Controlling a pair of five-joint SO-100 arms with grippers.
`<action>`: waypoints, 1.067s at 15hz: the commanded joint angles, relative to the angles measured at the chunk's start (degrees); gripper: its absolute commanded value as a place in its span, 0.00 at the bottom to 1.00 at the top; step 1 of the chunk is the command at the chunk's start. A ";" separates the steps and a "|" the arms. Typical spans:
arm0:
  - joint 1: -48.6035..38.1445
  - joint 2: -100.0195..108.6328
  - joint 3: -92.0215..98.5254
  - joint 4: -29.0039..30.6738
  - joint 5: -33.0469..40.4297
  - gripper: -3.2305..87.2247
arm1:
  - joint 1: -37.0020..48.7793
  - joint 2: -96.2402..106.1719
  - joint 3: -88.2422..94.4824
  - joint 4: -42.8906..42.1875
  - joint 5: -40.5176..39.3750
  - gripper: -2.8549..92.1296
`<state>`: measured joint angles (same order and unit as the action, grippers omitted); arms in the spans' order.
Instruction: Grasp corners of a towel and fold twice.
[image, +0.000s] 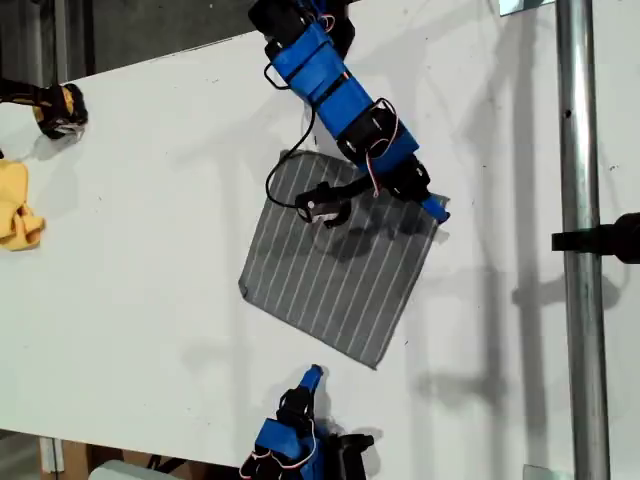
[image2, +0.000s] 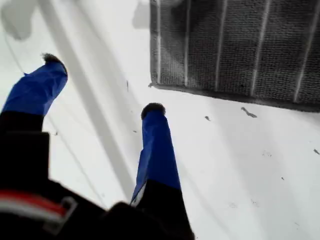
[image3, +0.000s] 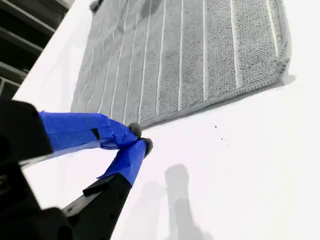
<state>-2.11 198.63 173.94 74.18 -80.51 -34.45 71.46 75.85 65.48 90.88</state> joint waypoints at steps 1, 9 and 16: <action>0.62 0.26 -0.79 0.00 -0.53 0.03 | -0.70 -1.85 0.26 -1.41 0.70 0.38; 1.14 0.26 -0.18 0.09 -1.41 0.03 | 2.20 -14.59 -1.85 -7.03 0.00 0.36; 0.97 0.26 0.09 0.09 -1.49 0.03 | 3.43 -17.40 -1.93 -5.71 3.52 0.03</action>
<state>-1.41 198.63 174.46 74.18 -81.74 -31.64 54.49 73.74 59.24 93.78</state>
